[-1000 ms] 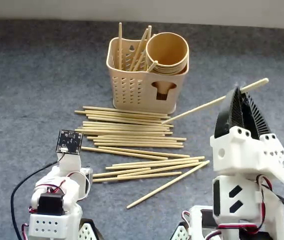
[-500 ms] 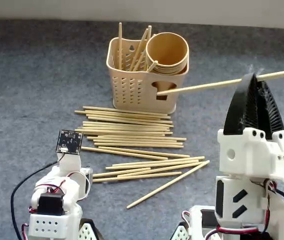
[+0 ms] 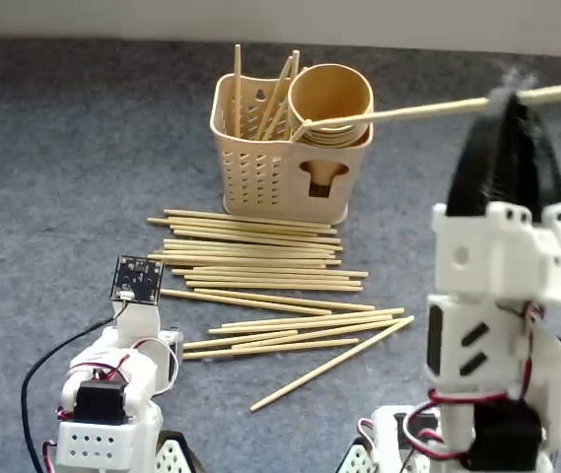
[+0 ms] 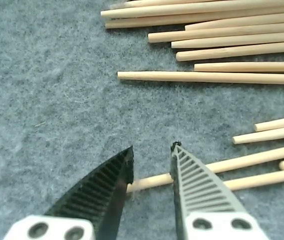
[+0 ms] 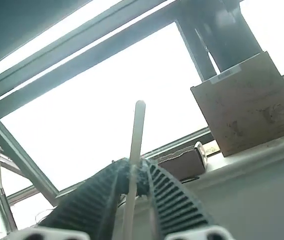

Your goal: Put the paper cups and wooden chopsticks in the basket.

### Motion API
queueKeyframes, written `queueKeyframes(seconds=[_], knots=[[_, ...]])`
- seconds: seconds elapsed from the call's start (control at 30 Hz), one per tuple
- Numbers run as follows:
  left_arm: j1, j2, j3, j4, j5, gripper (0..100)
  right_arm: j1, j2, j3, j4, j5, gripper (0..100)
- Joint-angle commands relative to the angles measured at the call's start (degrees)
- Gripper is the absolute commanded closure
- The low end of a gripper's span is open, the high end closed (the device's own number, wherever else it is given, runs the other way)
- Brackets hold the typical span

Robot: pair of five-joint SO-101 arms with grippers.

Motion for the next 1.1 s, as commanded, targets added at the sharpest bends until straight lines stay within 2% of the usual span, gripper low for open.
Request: queueKeyframes(seconds=[0.0,0.33,0.6,0.83,1.07], knots=[[-0.3,-0.2,1.2,0.3,-0.4,86,-4.4,4.6,-2.7,-2.0,-0.6,99.4],[-0.3,-0.2,1.2,0.3,-0.4,86,-6.4,14.4,-10.2,-2.0,-0.4,99.4],[-0.3,-0.2,1.2,0.3,-0.4,86,-6.4,29.6,-22.3,-2.0,3.8,99.4],[-0.3,-0.2,1.2,0.3,-0.4,86,-10.1,43.8,-33.2,-2.0,12.7,99.4],[-0.3,-0.2,1.2,0.3,-0.4,86,-17.4,48.9,-35.0,-2.0,21.2,99.4]])
